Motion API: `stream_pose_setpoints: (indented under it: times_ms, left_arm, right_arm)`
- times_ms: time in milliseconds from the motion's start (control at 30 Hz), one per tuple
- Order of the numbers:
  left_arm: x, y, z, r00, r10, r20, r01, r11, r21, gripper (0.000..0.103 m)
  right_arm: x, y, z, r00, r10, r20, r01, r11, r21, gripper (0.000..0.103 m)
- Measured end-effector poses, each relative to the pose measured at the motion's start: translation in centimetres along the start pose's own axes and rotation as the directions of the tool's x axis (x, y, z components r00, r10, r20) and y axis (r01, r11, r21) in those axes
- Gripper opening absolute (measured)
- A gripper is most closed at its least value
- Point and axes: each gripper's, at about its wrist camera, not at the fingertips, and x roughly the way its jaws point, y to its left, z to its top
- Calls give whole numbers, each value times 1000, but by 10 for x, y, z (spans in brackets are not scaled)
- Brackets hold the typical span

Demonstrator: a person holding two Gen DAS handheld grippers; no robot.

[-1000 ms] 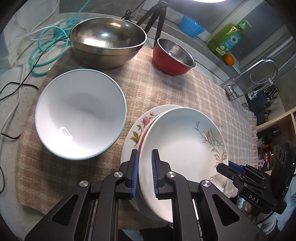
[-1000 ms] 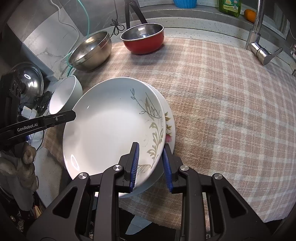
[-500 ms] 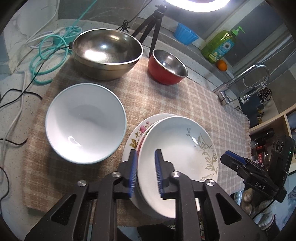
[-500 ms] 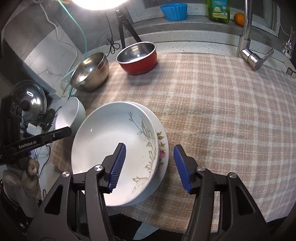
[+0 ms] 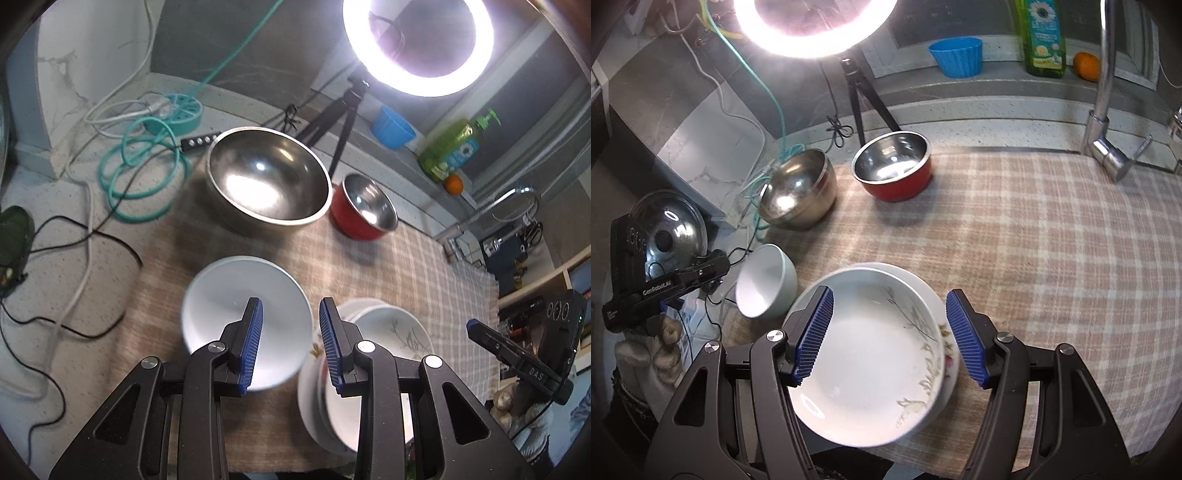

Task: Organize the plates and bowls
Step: 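Reach to the large steel bowl and grasp its rim with the right gripper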

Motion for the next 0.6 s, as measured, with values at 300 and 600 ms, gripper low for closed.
stream_pose_setpoints:
  times_ms: [300,600]
  left_arm:
    - [4,29,38,999,24,24,-24,1000,-4,30]
    - [29,50,83,1000,23,11,-23,1000,-8,30]
  right_arm:
    - [26,47,28,998,56,-7,-56,996,-63,66]
    - [73,70,64,993,110,-44,-111,993,-32,50]
